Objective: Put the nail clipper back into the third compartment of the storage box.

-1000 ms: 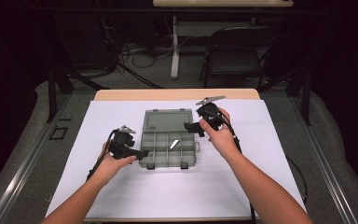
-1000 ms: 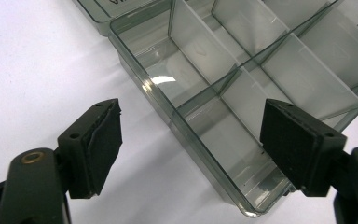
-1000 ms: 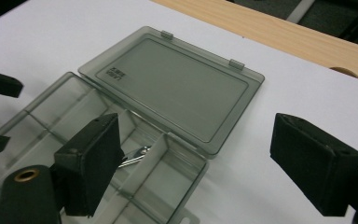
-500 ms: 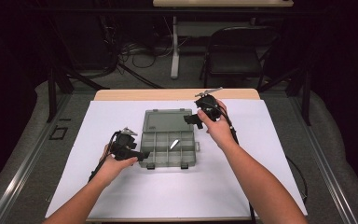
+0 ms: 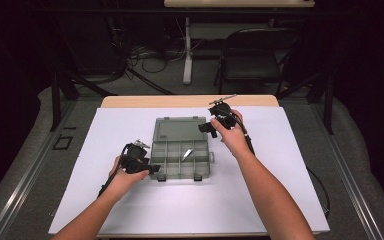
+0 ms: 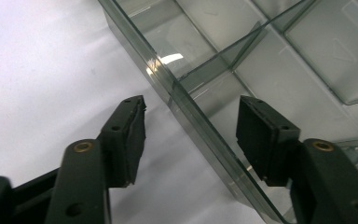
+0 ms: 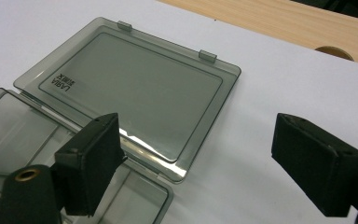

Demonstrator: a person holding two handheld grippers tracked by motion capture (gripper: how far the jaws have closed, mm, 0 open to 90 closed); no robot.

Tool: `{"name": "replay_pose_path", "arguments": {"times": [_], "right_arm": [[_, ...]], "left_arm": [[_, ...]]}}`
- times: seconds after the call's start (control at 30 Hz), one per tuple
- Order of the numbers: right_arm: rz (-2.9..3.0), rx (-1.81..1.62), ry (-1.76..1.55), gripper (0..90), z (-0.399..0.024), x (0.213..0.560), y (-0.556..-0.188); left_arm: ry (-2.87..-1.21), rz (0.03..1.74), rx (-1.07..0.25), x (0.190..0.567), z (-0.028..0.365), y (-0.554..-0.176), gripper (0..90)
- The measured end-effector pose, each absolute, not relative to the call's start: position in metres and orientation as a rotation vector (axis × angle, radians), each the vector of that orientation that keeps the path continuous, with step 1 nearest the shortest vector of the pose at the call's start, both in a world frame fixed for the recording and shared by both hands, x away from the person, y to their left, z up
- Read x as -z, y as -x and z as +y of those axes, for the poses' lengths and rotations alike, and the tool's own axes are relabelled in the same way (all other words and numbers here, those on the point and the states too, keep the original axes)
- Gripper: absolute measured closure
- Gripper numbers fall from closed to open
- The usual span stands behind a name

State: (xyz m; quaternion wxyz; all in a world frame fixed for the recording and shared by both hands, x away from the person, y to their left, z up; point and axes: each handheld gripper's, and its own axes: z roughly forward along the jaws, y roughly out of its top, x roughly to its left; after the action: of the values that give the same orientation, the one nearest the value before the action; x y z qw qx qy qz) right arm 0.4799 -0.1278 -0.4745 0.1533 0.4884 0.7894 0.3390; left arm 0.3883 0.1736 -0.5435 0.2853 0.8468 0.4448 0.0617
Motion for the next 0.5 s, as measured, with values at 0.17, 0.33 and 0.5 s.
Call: {"name": "replay_pose_path", "arguments": {"times": [0.17,0.33,0.5], "right_arm": [[2.245,-0.933,-1.443,15.5,-0.13,0.484,-0.487],[2.226,-0.944,-1.489,15.5,-0.13,0.492,-0.493],[2.214,-0.908,-1.518,16.0,-0.128,0.5,-0.496]], "left_arm": [[-2.265,1.192,-0.187,0.545,0.172,-0.387,44.7],[-2.277,1.176,-0.228,0.546,0.171,-0.384,46.5],[-2.276,1.173,-0.267,0.547,0.17,-0.382,49.3]]}}
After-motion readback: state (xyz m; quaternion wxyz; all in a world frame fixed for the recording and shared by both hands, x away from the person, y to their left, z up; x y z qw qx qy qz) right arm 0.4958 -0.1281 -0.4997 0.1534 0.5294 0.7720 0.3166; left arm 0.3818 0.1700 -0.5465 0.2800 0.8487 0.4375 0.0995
